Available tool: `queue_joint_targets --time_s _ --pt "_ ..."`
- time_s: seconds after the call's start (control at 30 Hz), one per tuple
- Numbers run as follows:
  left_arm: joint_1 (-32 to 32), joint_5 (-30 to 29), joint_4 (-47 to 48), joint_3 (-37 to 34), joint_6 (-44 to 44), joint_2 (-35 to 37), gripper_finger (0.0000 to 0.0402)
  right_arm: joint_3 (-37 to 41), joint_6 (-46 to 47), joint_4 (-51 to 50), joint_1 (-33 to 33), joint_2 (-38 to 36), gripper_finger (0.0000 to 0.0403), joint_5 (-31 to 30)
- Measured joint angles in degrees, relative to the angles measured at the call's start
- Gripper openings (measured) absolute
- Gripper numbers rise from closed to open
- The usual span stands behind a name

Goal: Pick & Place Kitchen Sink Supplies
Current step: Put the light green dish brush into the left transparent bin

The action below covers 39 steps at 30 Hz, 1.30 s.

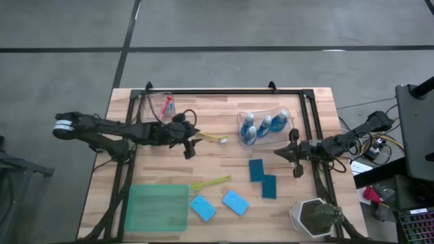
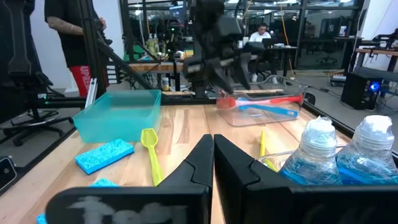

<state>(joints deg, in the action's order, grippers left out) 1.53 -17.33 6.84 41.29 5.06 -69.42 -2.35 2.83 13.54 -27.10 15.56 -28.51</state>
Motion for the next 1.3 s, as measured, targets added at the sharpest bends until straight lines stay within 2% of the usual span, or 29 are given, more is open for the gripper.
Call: queue_joint_targets --time_s 0.33,0.47,0.8,1.0,1.13,1.3 --pt "4.30 0.27 -1.02 5.97 -7.32 -14.67 0.0177 0.00 0.06 0.00 0.00 0.00 0.0008 0.01" --pt "5.63 2.26 -0.84 9.20 -9.63 -19.96 0.0177 0.00 0.06 0.01 0.01 0.00 0.0008 0.00" --pt "7.01 2.96 -0.71 13.60 -12.57 -30.31 0.0177 0.00 0.05 0.02 0.01 -0.03 0.0008 0.01" --pt "7.16 2.95 -0.84 14.44 -12.62 -34.40 0.0177 0.00 0.00 0.00 -0.01 -0.01 0.0008 0.02" --pt "7.20 3.09 -0.82 14.50 -12.44 -34.65 0.0173 0.00 0.00 0.01 -0.01 -0.01 0.0008 0.00" --pt "7.15 3.06 0.05 14.35 -11.89 -34.00 0.0129 0.00 0.02 0.02 -0.01 -0.03 0.0008 0.02"
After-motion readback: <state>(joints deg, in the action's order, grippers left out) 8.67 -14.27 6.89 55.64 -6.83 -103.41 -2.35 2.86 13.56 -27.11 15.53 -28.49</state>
